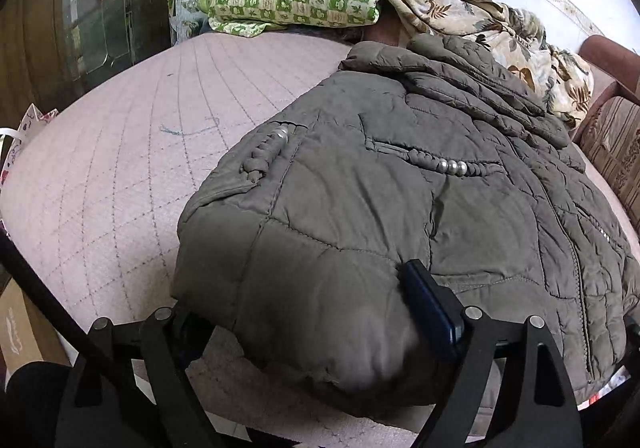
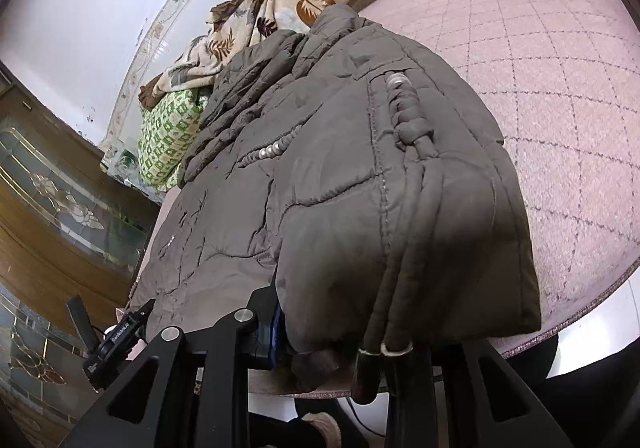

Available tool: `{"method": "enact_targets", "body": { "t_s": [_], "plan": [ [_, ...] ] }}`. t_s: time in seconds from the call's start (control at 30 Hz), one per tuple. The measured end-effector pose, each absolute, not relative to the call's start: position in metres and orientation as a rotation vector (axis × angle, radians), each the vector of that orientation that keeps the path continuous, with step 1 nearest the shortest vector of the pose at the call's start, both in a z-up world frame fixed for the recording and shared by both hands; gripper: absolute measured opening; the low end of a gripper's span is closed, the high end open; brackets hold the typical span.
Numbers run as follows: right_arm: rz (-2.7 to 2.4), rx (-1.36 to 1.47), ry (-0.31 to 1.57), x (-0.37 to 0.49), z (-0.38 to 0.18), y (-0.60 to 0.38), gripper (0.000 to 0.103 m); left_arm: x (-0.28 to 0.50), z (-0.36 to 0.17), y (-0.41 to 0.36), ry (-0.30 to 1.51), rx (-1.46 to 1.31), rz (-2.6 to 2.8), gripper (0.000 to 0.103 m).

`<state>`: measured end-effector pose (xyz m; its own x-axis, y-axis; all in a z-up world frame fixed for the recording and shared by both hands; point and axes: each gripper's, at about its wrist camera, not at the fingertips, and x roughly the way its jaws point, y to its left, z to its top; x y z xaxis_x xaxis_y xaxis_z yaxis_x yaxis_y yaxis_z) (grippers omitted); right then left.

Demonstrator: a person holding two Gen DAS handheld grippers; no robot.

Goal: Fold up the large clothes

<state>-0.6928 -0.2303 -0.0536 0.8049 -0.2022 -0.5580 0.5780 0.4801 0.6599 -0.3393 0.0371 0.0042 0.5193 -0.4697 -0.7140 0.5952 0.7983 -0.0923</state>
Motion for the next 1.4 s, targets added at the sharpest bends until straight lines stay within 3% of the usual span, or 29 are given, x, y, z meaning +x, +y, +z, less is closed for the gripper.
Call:
{"method": "enact_targets", "body": {
  "t_s": [0.27, 0.6, 1.4],
  "plan": [
    [-0.501, 0.958, 0.461, -0.690, -0.051, -0.231, 0.031, -0.353, 0.009, 0.031, 0.727, 0.246, -0.618, 0.076],
    [-0.519, 0.894, 0.460, -0.686, -0.046, -0.227, 0.021, -0.360, 0.012, 0.026, 0.686, 0.291, -0.636, 0.061],
    [-0.519, 0.907, 0.478, -0.685, -0.049, -0.229, 0.025, -0.364, 0.012, 0.023, 0.667, 0.317, -0.628, 0.061]
  ]
}}
